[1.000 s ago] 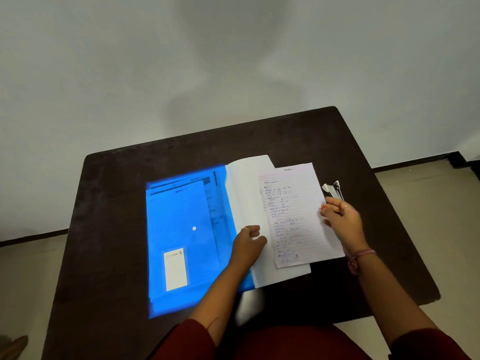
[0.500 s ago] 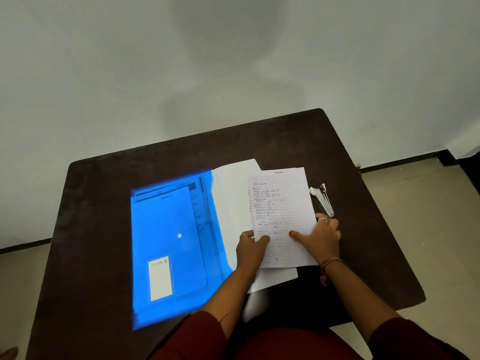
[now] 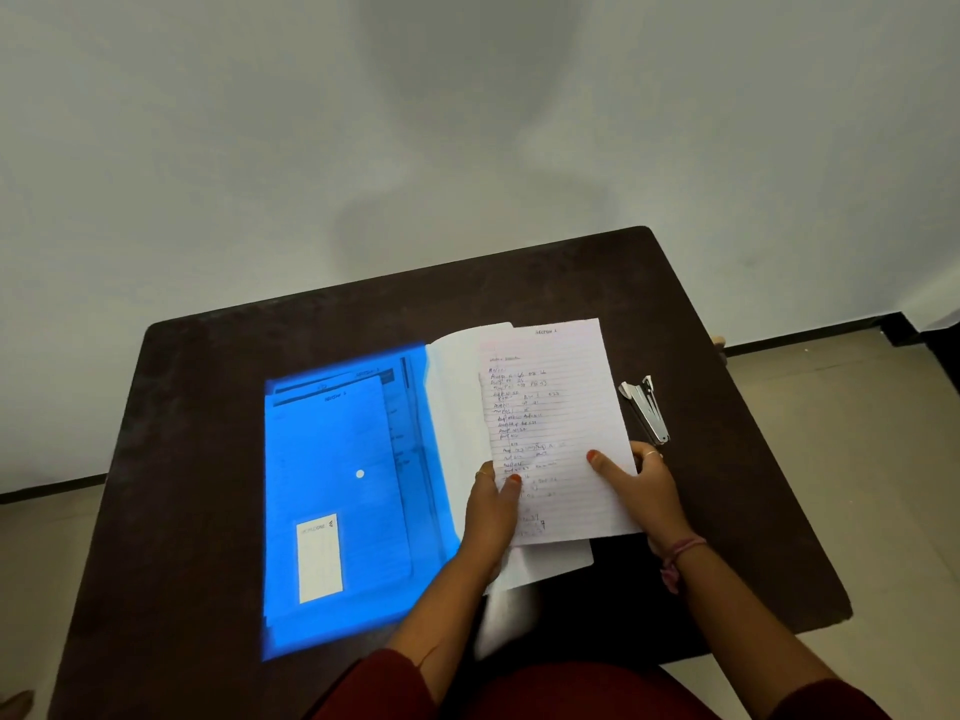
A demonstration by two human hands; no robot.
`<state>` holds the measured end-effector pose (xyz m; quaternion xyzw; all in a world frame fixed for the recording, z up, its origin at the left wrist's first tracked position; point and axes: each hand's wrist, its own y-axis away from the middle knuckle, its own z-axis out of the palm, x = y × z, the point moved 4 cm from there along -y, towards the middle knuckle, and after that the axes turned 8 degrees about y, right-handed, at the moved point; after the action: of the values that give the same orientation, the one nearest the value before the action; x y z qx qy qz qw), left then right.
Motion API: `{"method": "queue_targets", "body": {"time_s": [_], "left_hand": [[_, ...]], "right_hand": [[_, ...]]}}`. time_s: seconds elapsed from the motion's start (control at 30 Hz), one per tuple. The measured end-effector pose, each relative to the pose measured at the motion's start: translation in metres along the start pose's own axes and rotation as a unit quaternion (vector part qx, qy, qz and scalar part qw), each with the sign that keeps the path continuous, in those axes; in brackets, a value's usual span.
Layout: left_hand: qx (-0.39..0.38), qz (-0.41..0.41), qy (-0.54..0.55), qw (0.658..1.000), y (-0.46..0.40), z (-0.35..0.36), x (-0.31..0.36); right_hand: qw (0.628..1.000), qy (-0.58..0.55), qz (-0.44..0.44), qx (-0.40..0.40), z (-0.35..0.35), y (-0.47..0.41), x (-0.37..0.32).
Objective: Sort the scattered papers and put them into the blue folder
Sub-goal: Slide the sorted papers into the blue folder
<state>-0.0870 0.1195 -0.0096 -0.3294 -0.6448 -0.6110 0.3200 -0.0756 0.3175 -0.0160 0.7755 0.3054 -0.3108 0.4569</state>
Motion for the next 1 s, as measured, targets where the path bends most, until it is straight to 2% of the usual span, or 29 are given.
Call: {"method": "queue_targets", "body": {"time_s": [0.1,0.17,0.27,0.33,0.37,0.43,0.5,0.6,0.7,0.9,1.0], "left_hand": [[-0.022,0.011,0.068,0.997,0.002,-0.005,0.004],[-0.004,0.037,0.051,0.998,0.005,-0.011,0.01],[0.086,0.13,-0.031,0.987,0.01,-0.033,0.022],[0.156,0.184,-0.17,0.955,0.012,-0.051,0.028],[0.183,0.177,-0.258,0.932,0.012,-0.061,0.027],[0.192,0.096,-0.382,0.899,0.009,-0.075,0.02],[0.164,0.008,-0.43,0.888,0.01,-0.083,0.01],[0.14,-0.053,-0.403,0.903,0.012,-0.084,-0.002],[0.134,-0.067,-0.387,0.91,0.015,-0.084,-0.006],[0.11,-0.037,-0.36,0.926,0.016,-0.079,0.001],[0.1,0.015,-0.359,0.928,0.017,-0.072,0.005]], "right_hand": [[0.997,-0.064,-0.032,-0.024,0.002,0.001,-0.009],[0.996,-0.057,-0.064,-0.029,0.003,0.001,-0.016],[0.996,-0.033,-0.084,-0.028,0.004,0.0,-0.017],[0.996,0.012,-0.083,-0.032,0.006,0.0,-0.008],[0.995,0.04,-0.078,-0.035,0.008,0.0,-0.003],[0.994,0.077,-0.068,-0.038,0.009,0.003,0.007],[0.995,0.066,-0.063,-0.04,0.01,0.009,0.014],[0.997,0.019,-0.057,-0.056,0.012,0.015,0.017],[0.995,-0.02,-0.073,-0.072,0.015,0.021,0.012],[0.984,0.066,-0.138,-0.087,0.023,0.028,0.002],[0.981,0.083,-0.149,-0.093,0.022,0.028,0.004]]}}
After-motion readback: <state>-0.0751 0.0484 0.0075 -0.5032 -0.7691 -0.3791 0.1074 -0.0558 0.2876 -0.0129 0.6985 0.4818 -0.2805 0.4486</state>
